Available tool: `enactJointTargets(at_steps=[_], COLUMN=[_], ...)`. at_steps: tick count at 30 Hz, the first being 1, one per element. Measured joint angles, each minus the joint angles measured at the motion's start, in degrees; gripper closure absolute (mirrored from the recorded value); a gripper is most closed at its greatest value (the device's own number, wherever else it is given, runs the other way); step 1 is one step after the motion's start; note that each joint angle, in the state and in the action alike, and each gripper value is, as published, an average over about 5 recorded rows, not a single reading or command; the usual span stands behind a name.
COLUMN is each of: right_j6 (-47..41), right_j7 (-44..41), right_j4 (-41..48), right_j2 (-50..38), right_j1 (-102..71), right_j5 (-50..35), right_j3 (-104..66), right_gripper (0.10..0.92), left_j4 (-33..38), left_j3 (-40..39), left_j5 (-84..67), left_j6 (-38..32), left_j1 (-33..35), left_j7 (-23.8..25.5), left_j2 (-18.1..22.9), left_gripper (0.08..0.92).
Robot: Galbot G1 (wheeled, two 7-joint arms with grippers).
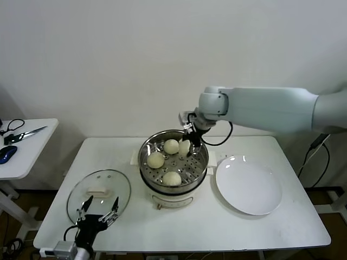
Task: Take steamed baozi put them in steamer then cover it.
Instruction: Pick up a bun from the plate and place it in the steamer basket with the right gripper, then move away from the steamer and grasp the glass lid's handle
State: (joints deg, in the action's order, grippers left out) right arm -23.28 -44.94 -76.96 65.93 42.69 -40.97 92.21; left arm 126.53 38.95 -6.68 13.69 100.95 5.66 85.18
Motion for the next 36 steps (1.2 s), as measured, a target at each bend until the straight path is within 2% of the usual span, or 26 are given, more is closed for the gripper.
enactJointTargets(at_steps=[14,22,31,36], right_j6=[-2.5,-1.2,0.7,0.0], right_j7=[2.8,1.5,0.2,6.1], right_j4=[0.8,0.8,-0.5,-0.6], right_j2=[0.5,0.1,-4.3,-9.2], right_j1=[-5.2,-4.3,-1.5,-4.9], right_j5=[2.3,1.2,-2.1,-3.5], right_j3=[-1.2,-1.3,-3.1,-10.4], right_gripper=[0.348,0.209,0.202,0.203], left_j4=[-0.3,-0.2,0.2,0.2], left_j3=[0.4,0.5,0.8,1.3], left_j5=[-0.6,-1.1,-2.3,-2.5], left_j6=[0.2,0.6,1.1,0.9], left_j1=[-0.5,-0.6,-0.6,-1.1], left_j7=[0.0,-0.1,-0.6,-1.5], left_j2=[-0.2,-0.3,-0.4,-0.5], left_gripper=[0.177,0.177,0.177,0.177])
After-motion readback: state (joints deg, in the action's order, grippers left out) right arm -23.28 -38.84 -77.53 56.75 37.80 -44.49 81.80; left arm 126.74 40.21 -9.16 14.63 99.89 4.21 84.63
